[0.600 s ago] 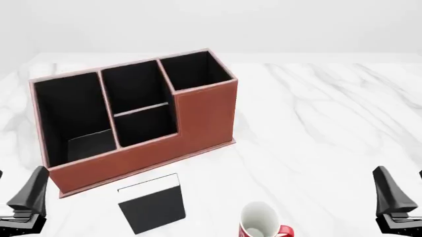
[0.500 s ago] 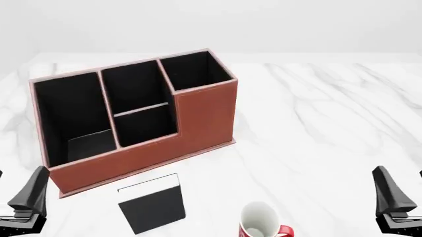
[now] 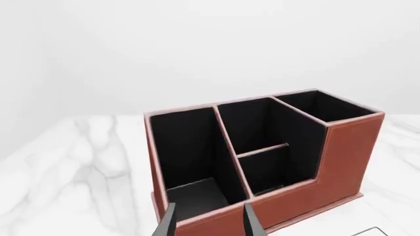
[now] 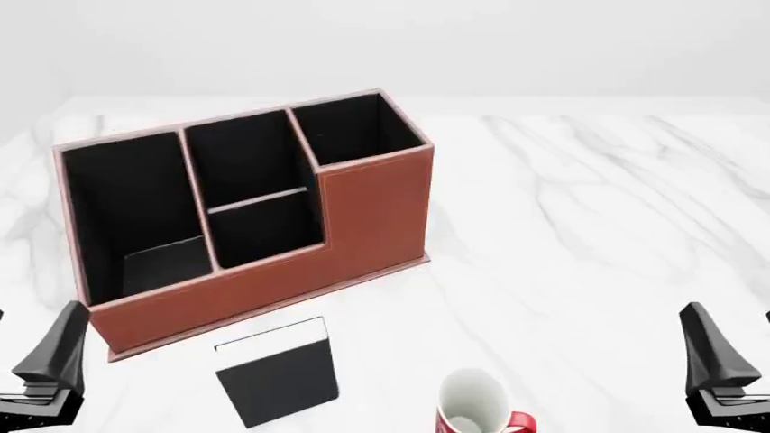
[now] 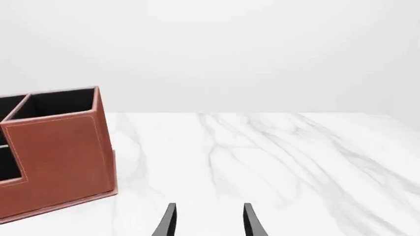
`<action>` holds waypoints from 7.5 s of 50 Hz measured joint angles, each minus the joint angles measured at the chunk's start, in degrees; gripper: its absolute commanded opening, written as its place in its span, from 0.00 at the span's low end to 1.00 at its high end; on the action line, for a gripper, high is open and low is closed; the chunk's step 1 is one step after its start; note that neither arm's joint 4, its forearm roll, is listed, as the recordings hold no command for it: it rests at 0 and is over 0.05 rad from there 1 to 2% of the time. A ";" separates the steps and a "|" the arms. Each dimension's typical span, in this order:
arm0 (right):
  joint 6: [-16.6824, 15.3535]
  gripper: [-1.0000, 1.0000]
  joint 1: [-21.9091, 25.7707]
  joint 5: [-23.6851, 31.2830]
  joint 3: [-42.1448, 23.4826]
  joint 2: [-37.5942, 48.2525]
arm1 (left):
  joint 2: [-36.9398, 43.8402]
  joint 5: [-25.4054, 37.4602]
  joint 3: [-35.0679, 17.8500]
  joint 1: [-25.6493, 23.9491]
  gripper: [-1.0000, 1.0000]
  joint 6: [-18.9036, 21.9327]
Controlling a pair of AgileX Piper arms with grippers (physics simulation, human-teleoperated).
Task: Pick up the book and place it in the front compartment of the caddy.
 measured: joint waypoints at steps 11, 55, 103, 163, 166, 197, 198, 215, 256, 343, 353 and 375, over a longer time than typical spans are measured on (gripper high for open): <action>0.04 1.00 0.00 -0.13 0.02 0.12 | 3.50 1.55 -4.52 -2.17 1.00 4.01; 0.07 1.00 0.00 -0.30 0.02 0.29 | 30.68 26.63 -33.21 -20.45 1.00 26.91; 0.07 1.00 0.00 -0.33 0.02 0.32 | 48.68 48.94 -44.46 -28.27 1.00 47.92; 0.07 1.00 0.00 -0.32 0.02 0.32 | 69.01 54.65 -53.30 -40.83 1.00 34.17; 0.07 1.00 0.00 -0.32 0.02 0.31 | 69.28 53.88 -52.50 -40.59 1.00 34.33; 0.07 1.00 0.00 -0.33 0.02 0.32 | 72.44 46.43 -46.38 -42.22 1.00 32.21; 0.07 1.00 0.00 -0.32 0.02 0.31 | 72.52 46.23 -46.22 -42.27 1.00 32.13; 0.07 1.00 0.00 -0.32 0.02 0.31 | 74.10 42.87 -43.89 -42.79 0.00 31.12; 0.07 1.00 0.02 -0.08 0.07 0.03 | 71.18 56.81 -55.99 -37.40 0.00 40.31; 0.08 1.00 0.02 -0.35 0.03 0.34 | 85.98 70.93 -99.55 -18.55 0.00 58.28; 0.07 1.00 0.03 -0.35 0.03 0.34 | 88.45 70.93 -102.61 -18.09 0.00 57.49; 0.08 1.00 0.03 -0.35 0.03 0.34 | 93.05 70.93 -105.71 -17.20 0.00 55.71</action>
